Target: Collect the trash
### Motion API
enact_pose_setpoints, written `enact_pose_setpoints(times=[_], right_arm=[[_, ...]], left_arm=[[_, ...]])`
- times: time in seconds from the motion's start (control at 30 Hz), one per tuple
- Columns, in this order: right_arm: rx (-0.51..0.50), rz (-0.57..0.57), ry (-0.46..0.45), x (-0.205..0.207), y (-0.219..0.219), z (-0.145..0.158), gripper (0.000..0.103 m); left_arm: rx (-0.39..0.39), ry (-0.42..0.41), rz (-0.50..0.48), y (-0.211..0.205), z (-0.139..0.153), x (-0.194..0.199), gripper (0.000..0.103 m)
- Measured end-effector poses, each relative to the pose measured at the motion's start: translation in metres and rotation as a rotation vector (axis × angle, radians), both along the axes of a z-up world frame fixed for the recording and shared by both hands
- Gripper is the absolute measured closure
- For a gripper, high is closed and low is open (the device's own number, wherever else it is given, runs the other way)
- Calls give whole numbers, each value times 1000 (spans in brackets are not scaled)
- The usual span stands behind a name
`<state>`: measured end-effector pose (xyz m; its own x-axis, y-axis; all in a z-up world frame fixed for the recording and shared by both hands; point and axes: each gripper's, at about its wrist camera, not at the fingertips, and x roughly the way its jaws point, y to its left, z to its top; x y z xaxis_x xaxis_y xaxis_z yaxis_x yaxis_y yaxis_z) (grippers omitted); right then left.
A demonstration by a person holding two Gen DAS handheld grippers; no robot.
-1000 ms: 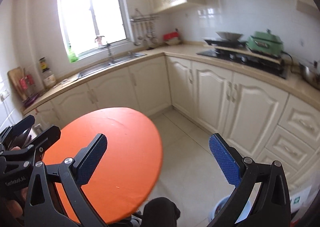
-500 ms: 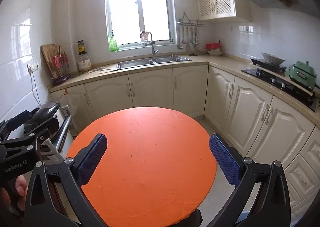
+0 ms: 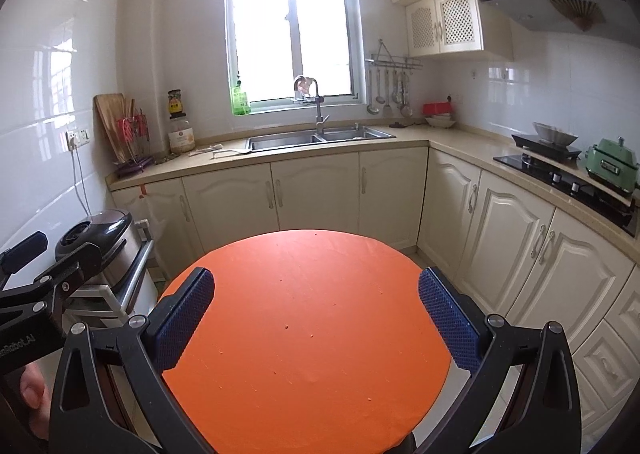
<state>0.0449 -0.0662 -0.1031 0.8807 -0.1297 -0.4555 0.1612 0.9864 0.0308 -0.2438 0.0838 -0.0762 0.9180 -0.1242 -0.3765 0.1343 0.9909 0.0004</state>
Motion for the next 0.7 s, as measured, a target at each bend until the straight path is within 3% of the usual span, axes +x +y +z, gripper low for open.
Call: enact_pose_setpoints(times=[0.37,0.7], right_arm=[[-17,1,-11,-1,4,6,0],[-28,-1,-23,-3,9,12,0]], left_arm=[[5,-22,0,12,-2,9,1],[-45,-37,-18,21,-9,13,1]])
